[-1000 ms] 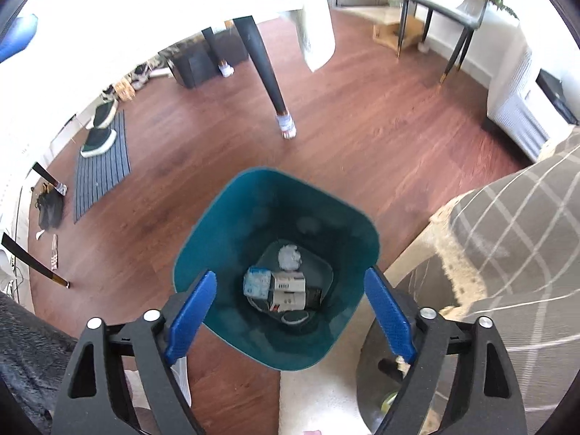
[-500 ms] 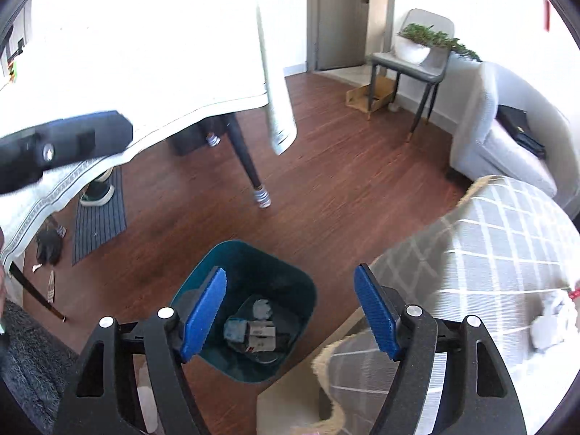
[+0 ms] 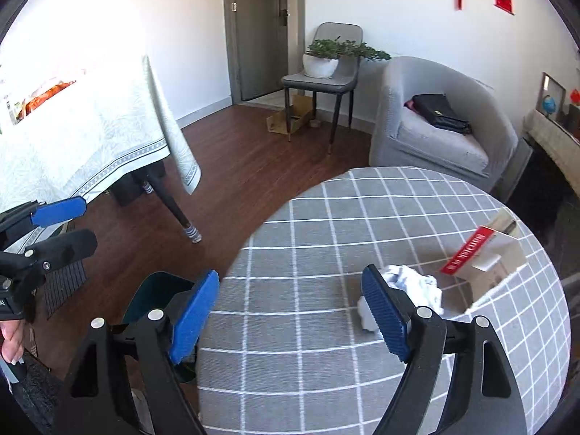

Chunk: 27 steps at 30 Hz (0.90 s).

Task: Collect trash
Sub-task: 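Move both open tools back over the table, then grasp the crumpled white paper with the left tool while the right tool grasps the torn SanDisk box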

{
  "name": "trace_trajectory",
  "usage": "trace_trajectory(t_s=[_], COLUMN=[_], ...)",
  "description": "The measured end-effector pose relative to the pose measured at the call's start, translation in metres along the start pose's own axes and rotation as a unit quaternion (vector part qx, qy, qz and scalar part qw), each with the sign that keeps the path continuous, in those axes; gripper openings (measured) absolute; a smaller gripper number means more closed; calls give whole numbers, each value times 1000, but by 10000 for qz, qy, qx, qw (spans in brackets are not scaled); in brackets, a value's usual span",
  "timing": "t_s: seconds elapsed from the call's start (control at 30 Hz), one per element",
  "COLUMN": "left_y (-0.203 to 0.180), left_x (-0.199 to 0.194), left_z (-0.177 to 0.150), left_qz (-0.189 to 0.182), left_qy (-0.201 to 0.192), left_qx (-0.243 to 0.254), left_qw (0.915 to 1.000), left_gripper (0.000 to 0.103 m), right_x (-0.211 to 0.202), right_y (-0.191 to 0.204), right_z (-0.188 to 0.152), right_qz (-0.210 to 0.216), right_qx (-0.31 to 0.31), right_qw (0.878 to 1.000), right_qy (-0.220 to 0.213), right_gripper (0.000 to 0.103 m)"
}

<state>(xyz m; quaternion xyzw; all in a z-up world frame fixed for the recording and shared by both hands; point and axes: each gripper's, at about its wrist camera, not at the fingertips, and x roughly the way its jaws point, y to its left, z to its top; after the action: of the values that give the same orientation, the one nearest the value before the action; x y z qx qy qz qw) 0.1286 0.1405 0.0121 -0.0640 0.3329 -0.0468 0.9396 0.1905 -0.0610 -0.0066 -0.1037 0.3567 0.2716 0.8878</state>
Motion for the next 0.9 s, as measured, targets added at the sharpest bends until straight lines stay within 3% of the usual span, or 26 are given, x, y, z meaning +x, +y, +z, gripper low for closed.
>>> trace_trajectory(t_s=[0.23, 0.43, 0.9], left_y=[-38, -64, -130], left_x=[29, 57, 116], left_z=[6, 7, 7], left_qz=[-463, -626, -1010], left_qy=[119, 300, 578], left_qx=[60, 90, 344], left_qw=[9988, 9975, 9926], left_gripper=[81, 82, 83], right_x=[-19, -25, -47], right_y=[-59, -96, -170], right_z=[-11, -22, -48], right_qz=[-343, -523, -468], right_qx=[405, 678, 1522], right_qw=[9986, 9963, 9870], right_qy=[-75, -42, -223], right_gripper=[89, 92, 92])
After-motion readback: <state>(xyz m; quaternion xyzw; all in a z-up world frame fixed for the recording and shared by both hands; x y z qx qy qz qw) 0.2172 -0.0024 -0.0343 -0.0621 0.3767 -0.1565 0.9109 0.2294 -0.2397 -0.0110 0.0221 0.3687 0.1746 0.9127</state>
